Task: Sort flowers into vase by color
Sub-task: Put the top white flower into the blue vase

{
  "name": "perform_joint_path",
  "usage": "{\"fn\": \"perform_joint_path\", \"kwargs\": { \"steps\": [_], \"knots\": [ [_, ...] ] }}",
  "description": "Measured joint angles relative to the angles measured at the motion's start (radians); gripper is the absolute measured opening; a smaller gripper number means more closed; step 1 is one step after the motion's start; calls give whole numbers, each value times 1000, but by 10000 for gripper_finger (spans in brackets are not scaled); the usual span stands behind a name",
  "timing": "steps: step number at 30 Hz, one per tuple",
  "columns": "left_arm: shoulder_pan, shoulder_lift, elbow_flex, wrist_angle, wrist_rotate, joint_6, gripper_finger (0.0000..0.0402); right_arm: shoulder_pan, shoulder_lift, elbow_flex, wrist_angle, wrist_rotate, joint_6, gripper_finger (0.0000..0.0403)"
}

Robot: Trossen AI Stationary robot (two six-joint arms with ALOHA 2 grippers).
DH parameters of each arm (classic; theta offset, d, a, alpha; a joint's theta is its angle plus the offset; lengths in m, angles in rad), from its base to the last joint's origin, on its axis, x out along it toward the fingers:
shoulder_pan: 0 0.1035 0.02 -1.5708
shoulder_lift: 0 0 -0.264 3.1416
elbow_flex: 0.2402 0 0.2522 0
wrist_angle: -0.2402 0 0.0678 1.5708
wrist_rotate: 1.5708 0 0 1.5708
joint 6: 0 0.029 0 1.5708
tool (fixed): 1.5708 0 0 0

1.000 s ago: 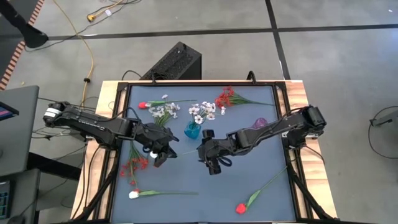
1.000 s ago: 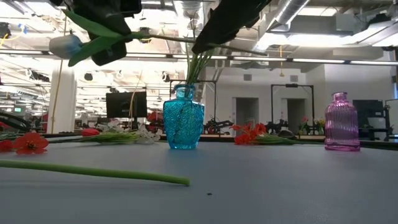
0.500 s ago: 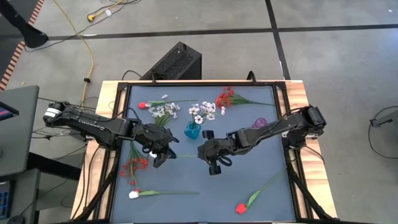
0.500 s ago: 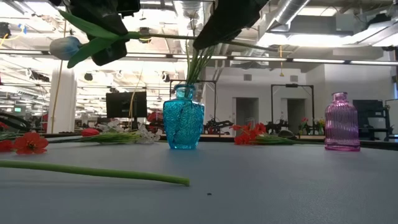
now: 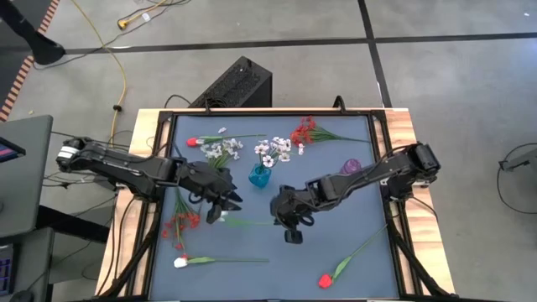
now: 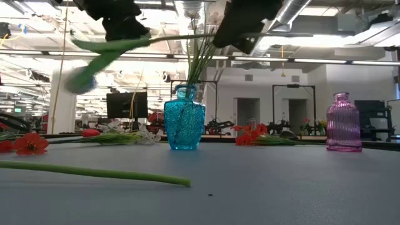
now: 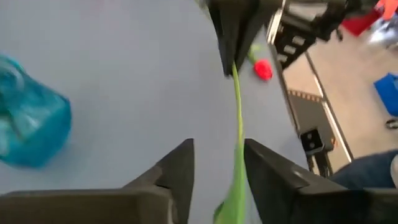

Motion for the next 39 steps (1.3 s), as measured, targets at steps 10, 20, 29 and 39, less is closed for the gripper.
{"fn": "perform_joint_path", "kwargs": {
  "steps": [10, 20, 29, 39],
  "knots": [
    [95, -211, -13, 22, -68, 201, 166, 38, -55, 0, 114, -28, -22, 27],
    [150, -360, -298, 441, -10, 24, 167, 7, -190, 0, 414, 44, -131, 27],
    [102, -316, -406, 1065, -53, -37, 167, -52, -145, 0, 740, 219, -147, 28],
    [63, -288, -324, 1102, -39, 107, 167, -86, -99, -1, 811, 308, -141, 27]
  ]
}}
